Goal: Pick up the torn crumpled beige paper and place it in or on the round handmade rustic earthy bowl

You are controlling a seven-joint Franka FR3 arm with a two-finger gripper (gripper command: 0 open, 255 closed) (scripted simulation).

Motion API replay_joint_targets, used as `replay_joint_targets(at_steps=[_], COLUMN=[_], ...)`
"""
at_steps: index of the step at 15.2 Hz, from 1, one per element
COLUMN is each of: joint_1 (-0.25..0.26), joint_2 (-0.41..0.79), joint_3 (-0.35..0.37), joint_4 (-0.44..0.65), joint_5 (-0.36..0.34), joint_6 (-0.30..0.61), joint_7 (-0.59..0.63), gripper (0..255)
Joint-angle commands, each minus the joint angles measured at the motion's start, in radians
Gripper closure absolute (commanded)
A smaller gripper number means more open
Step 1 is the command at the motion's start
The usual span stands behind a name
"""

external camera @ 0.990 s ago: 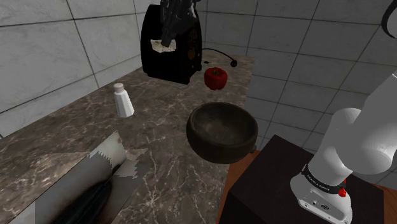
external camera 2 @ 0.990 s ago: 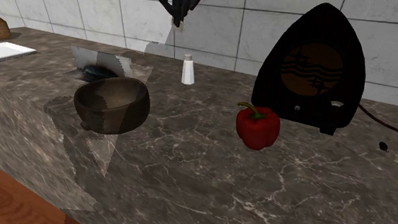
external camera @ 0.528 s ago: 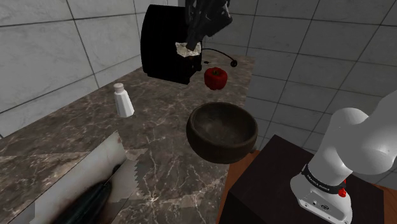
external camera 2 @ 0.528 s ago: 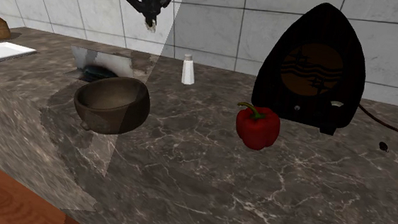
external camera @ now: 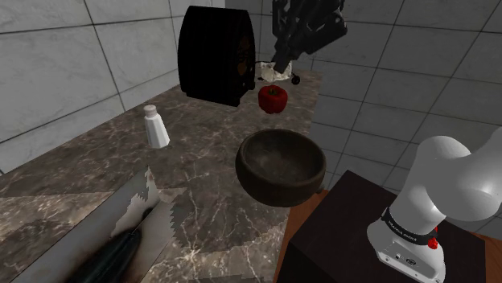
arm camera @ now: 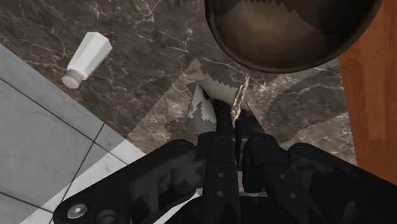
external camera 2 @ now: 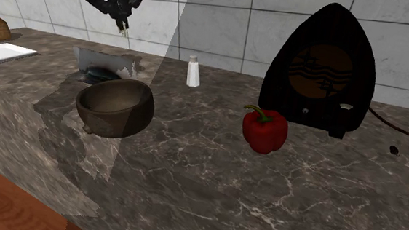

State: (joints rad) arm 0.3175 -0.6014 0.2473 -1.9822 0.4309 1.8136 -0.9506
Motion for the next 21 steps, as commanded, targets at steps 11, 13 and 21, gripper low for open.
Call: replay_joint_targets(at_steps=[11,13,21], joint_1=[0.014,0.018,0.018], joint_2=[-0.065,-0.074,-0.074], joint_3=[0.014,0.018,0.018], joint_4=[-0.204,-0.247,-0.247], joint_5=[0.034,0.042,0.042], joint_6=[0.133,0.165,0.165], joint_7=[-0.046,-0.056,-0.056], gripper=[255,255,255])
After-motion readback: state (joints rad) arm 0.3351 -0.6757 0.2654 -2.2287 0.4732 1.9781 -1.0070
